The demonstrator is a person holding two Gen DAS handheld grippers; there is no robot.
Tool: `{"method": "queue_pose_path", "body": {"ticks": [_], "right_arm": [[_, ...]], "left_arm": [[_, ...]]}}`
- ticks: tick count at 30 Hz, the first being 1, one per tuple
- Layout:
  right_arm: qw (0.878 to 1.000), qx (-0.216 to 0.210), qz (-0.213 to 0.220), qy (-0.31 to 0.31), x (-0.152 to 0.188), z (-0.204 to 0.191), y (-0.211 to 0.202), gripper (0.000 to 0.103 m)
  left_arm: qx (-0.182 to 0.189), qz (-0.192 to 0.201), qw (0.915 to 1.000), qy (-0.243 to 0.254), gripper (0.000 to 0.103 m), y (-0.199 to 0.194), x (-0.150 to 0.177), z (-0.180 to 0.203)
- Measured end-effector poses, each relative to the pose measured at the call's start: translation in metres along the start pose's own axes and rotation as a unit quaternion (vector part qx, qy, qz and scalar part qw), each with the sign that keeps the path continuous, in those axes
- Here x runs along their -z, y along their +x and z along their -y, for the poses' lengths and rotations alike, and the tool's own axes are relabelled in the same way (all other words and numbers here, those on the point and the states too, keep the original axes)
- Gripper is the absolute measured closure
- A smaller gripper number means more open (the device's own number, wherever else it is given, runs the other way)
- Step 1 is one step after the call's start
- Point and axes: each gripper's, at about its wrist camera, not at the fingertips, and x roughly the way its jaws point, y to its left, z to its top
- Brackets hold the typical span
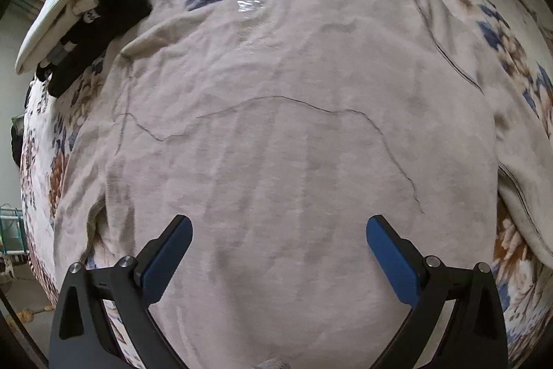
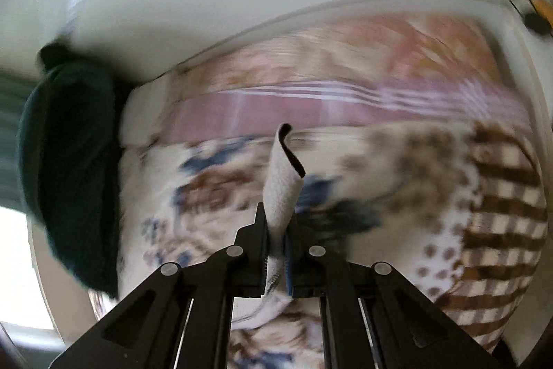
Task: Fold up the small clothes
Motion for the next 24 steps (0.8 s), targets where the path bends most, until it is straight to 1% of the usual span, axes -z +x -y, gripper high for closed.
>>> {"method": "queue_pose_path", "body": {"ticks": [1,2,3,4,6,7,8,9,11,12,13,14,15,16,17,18,19,20,21,22,24], "right_arm": [[1.0,-0.009,-0.004,-0.024,0.003,-0.022,-0.003,0.095],[0.999,-0.015,-0.007,-0.041,0.006,-0.034,-0.008,0.095],[0.997,-0.026,-0.014,-0.064,0.012,-0.058,-0.009,0.095],[0.995,-0.039,-0.025,-0.088,0.02,-0.084,-0.01,0.095],[0.989,-0.049,-0.054,-0.127,0.04,-0.126,-0.006,0.095],[0.984,-0.065,-0.073,-0.149,0.056,-0.151,-0.003,0.095],[0.976,-0.076,-0.092,-0.183,0.076,-0.178,0.002,0.095],[0.968,-0.077,-0.105,-0.217,0.097,-0.197,0.004,0.095],[0.952,-0.085,-0.127,-0.266,0.137,-0.224,0.011,0.095],[0.936,-0.085,-0.153,-0.304,0.171,-0.239,0.019,0.095],[0.925,-0.086,-0.171,-0.327,0.194,-0.245,0.022,0.095],[0.908,-0.084,-0.192,-0.362,0.226,-0.251,0.026,0.095],[0.896,-0.08,-0.203,-0.386,0.246,-0.25,0.027,0.095],[0.874,-0.072,-0.223,-0.425,0.279,-0.247,0.03,0.095],[0.86,-0.069,-0.235,-0.448,0.303,-0.238,0.029,0.095],[0.834,-0.06,-0.258,-0.485,0.339,-0.23,0.032,0.095],[0.813,-0.053,-0.272,-0.512,0.364,-0.218,0.032,0.095],[0.799,-0.049,-0.28,-0.53,0.373,-0.208,0.036,0.095],[0.778,-0.043,-0.289,-0.556,0.395,-0.197,0.035,0.095],[0.752,-0.037,-0.3,-0.585,0.418,-0.185,0.033,0.095],[0.717,-0.027,-0.312,-0.622,0.446,-0.165,0.033,0.095]], "left_arm": [[0.0,0.0,1.0,-0.006,0.0,0.0,-0.001,-0.006],[0.002,0.0,0.9999,-0.015,0.0,-0.003,0.0,-0.014],[0.003,0.0,0.9997,-0.024,0.0,-0.001,-0.002,-0.021],[0.003,0.0,0.9994,-0.035,0.0,0.0,0.001,-0.031],[0.004,-0.002,0.9983,-0.058,0.0,0.001,0.004,-0.052],[0.004,-0.005,0.9973,-0.073,0.0,0.001,0.007,-0.065],[0.004,-0.007,0.9965,-0.083,0.0,0.002,0.009,-0.074],[0.004,-0.009,0.9956,-0.094,0.0,0.002,0.013,-0.085],[0.005,-0.014,0.9926,-0.121,0.0,0.002,0.02,-0.113],[0.006,-0.015,0.9912,-0.132,0.0,0.0,0.024,-0.126],[0.005,-0.013,0.9898,-0.142,0.0,-0.002,0.028,-0.136],[0.001,-0.01,0.9881,-0.153,0.0,-0.004,0.033,-0.153],[-0.002,-0.008,0.9869,-0.161,0.0,-0.004,0.035,-0.166],[-0.004,-0.005,0.9848,-0.174,0.0,-0.006,0.041,-0.183],[-0.005,-0.003,0.9832,-0.183,0.0,-0.007,0.043,-0.194],[-0.006,-0.002,0.9814,-0.192,0.0,-0.009,0.048,-0.206],[-0.01,-0.001,0.9787,-0.205,0.0,-0.008,0.055,-0.223],[-0.012,-0.002,0.9772,-0.212,0.0,-0.006,0.057,-0.233],[-0.016,-0.003,0.9753,-0.22,0.0,-0.006,0.061,-0.24],[-0.021,-0.006,0.9732,-0.229,0.0,-0.002,0.068,-0.253],[-0.028,-0.016,0.9703,-0.24,0.0,0.006,0.074,-0.268]]}}
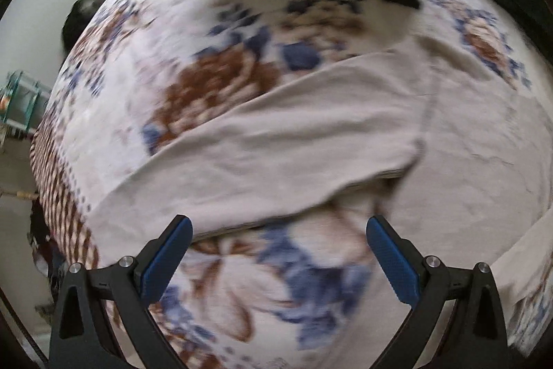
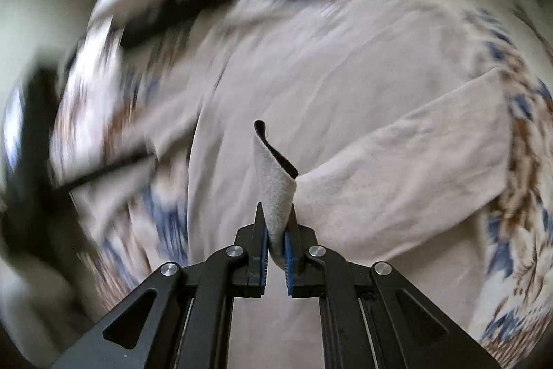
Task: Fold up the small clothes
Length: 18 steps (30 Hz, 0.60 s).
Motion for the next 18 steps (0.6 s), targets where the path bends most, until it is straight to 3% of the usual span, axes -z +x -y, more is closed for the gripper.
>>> {"method": "queue_pose_path", "body": {"ticks": [4,10,12,14,16,18], "right_arm": [[0.994,0.034,-0.032,-0.101,0.037,-0.036,0.026,0.095],[0.983,0.048,-0.081,-0.158,0.074,-0.062,0.045,0.094],[0.984,0.03,-0.113,-0.138,0.079,-0.057,0.05,0.091],[0.988,-0.02,-0.125,-0.082,0.078,-0.036,0.037,0.072],[0.993,-0.06,-0.104,-0.02,0.073,-0.01,0.014,0.048],[0.997,-0.044,-0.056,0.043,0.067,0.026,-0.018,0.046]], "left_arm": [[-0.002,-0.015,0.9997,-0.02,0.0,0.015,-0.001,-0.024],[0.014,-0.019,0.9996,-0.012,0.0,0.016,0.005,-0.017],[0.023,-0.019,0.9996,-0.001,0.0,0.013,0.004,-0.009],[0.036,-0.014,0.9991,0.015,0.0,0.006,0.005,0.001],[0.045,-0.005,0.9984,0.034,0.0,-0.004,0.008,0.014],[0.061,0.002,0.9964,0.059,0.0,-0.013,0.013,0.032]]}}
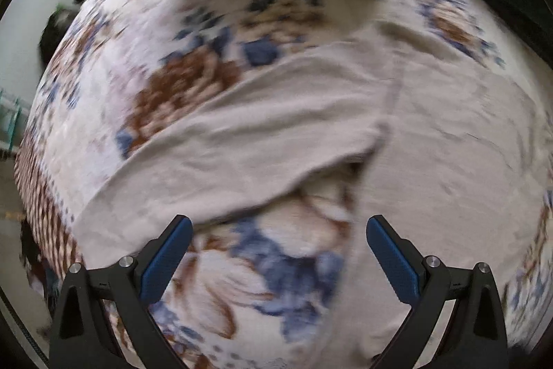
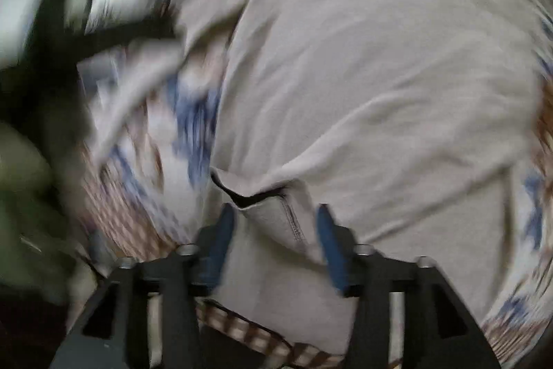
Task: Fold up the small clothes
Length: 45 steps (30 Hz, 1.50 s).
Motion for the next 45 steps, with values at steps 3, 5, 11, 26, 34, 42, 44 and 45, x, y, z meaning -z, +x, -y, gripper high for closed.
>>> {"method": "queue_pose_path", "body": {"ticks": [3,5,11,26,34,42,44,45], "right_arm": [[0.989,0.117,0.043,0.078,0.003,0.065,-0.034,0.043],[0.982,0.16,0.044,0.094,0.001,0.099,-0.033,0.043],[0.963,0.269,0.003,0.018,0.005,0.142,0.016,0.044],[0.968,0.1,0.053,0.225,0.029,0.249,-0.054,0.058],[0.977,0.202,-0.062,0.003,0.054,0.183,0.002,0.059],[0.97,0.16,0.06,0.174,0.096,0.239,-0.025,0.1],[0.965,0.145,0.061,0.211,0.102,0.255,-0.026,0.1],[0.964,0.137,0.057,0.222,0.107,0.267,-0.027,0.101]], "left_arm": [[0.027,0.002,0.9987,0.045,0.0,-0.004,0.009,0.044],[0.041,-0.001,0.997,0.066,0.0,-0.004,0.015,0.072],[0.044,-0.003,0.9905,0.13,0.0,0.01,0.033,0.135],[0.026,-0.004,0.9921,0.122,0.0,0.009,0.043,0.119],[0.03,-0.001,0.9929,0.115,0.0,0.006,0.03,0.128],[0.052,0.012,0.9895,0.134,0.0,0.001,0.023,0.158],[0.062,0.014,0.9876,0.144,0.0,0.002,0.019,0.167],[0.071,0.015,0.9861,0.149,0.0,0.002,0.018,0.172]]}}
